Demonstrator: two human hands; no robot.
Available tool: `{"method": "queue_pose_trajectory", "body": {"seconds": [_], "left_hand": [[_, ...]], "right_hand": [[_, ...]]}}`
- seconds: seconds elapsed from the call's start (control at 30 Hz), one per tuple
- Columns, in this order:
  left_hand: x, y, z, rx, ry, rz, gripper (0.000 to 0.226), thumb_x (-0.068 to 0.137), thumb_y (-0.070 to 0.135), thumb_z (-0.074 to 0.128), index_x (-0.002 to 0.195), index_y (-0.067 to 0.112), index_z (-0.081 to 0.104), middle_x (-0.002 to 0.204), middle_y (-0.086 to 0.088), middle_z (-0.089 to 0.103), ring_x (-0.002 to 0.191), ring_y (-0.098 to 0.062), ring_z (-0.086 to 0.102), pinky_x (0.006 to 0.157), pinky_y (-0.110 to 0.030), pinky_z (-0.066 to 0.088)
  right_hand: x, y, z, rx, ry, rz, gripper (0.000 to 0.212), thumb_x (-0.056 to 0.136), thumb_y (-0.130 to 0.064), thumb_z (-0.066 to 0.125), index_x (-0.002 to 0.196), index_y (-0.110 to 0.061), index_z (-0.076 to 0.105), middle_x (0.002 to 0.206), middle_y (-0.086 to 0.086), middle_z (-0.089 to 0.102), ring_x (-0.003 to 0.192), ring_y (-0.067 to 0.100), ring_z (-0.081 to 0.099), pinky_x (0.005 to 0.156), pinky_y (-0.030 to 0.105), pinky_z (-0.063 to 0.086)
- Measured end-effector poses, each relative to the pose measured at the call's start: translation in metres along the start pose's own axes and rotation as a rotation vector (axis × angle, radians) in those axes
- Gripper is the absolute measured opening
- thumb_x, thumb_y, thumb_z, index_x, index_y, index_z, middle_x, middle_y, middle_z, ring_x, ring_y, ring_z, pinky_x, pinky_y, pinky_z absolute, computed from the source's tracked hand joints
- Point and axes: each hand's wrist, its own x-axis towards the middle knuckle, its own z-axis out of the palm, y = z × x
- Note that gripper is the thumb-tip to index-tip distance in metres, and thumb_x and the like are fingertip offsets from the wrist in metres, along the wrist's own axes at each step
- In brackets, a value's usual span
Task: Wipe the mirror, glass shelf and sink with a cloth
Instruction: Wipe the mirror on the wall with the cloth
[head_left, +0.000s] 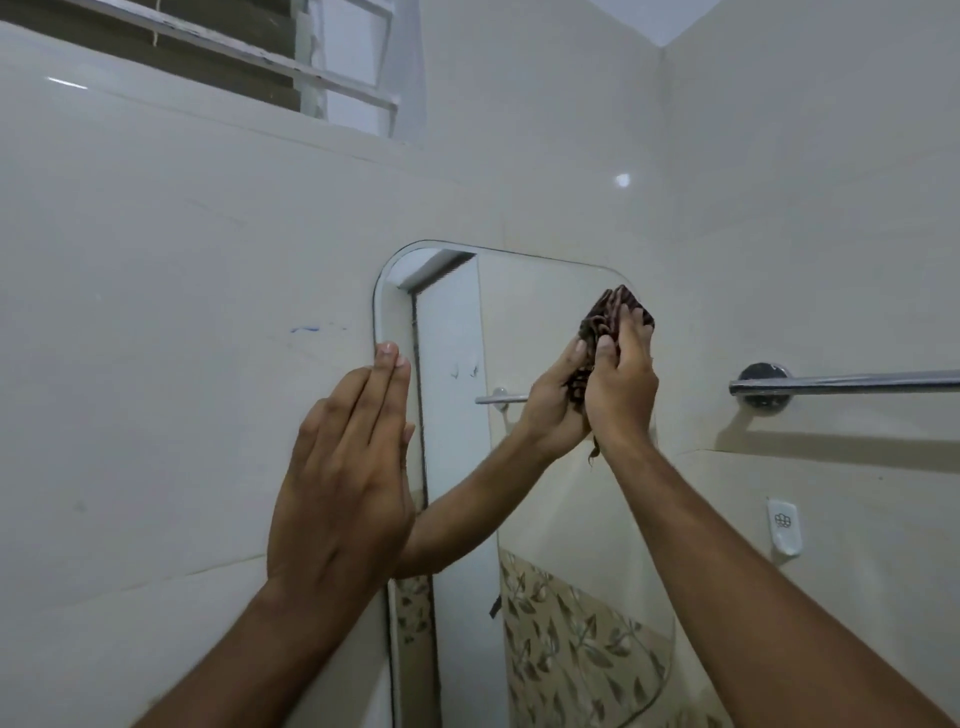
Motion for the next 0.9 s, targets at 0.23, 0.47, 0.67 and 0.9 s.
{"method": "queue_pose_trajectory", "body": {"seconds": [0.23,0.47,0.67,0.9], "left_hand": [[0.003,0.001,-0.018,-0.023,-0.107,0.019,0.048,0.104,0.019,0.030,0.150,0.005,0.031,0.157,-0.011,0.034,0.145,-0.022,0.031,0.117,-0.038,0.030],[0.005,0.000,-0.023,-0.081,-0.121,-0.010,0.047,0.103,0.018,0.032,0.148,0.004,0.037,0.155,-0.010,0.037,0.144,-0.020,0.033,0.117,-0.037,0.029],[0.005,0.000,-0.023,-0.055,-0.132,0.013,0.049,0.102,0.019,0.031,0.148,0.004,0.036,0.156,-0.011,0.036,0.145,-0.021,0.032,0.117,-0.038,0.029],[0.003,0.001,-0.018,0.000,-0.121,0.030,0.049,0.104,0.021,0.029,0.149,0.005,0.034,0.158,-0.009,0.033,0.145,-0.022,0.031,0.117,-0.037,0.029]], "right_hand": [[-0.080,-0.059,0.025,0.038,-0.187,-0.363,0.050,0.105,-0.020,0.041,0.153,-0.022,0.030,0.163,-0.007,0.020,0.151,0.006,0.004,0.124,0.031,0.002],[-0.149,-0.082,0.032,0.138,-0.348,-0.456,0.051,0.104,-0.011,0.042,0.153,-0.016,0.030,0.164,-0.002,0.018,0.152,0.008,0.002,0.125,0.039,0.004],[-0.129,-0.063,0.023,0.024,-0.364,-0.592,0.051,0.103,-0.017,0.040,0.153,-0.017,0.031,0.163,-0.001,0.020,0.152,0.012,0.005,0.124,0.044,0.011],[-0.063,-0.012,0.013,-0.063,-0.166,-0.393,0.050,0.105,-0.028,0.033,0.154,-0.026,0.026,0.163,-0.012,0.014,0.152,0.008,0.006,0.123,0.049,0.017]]}}
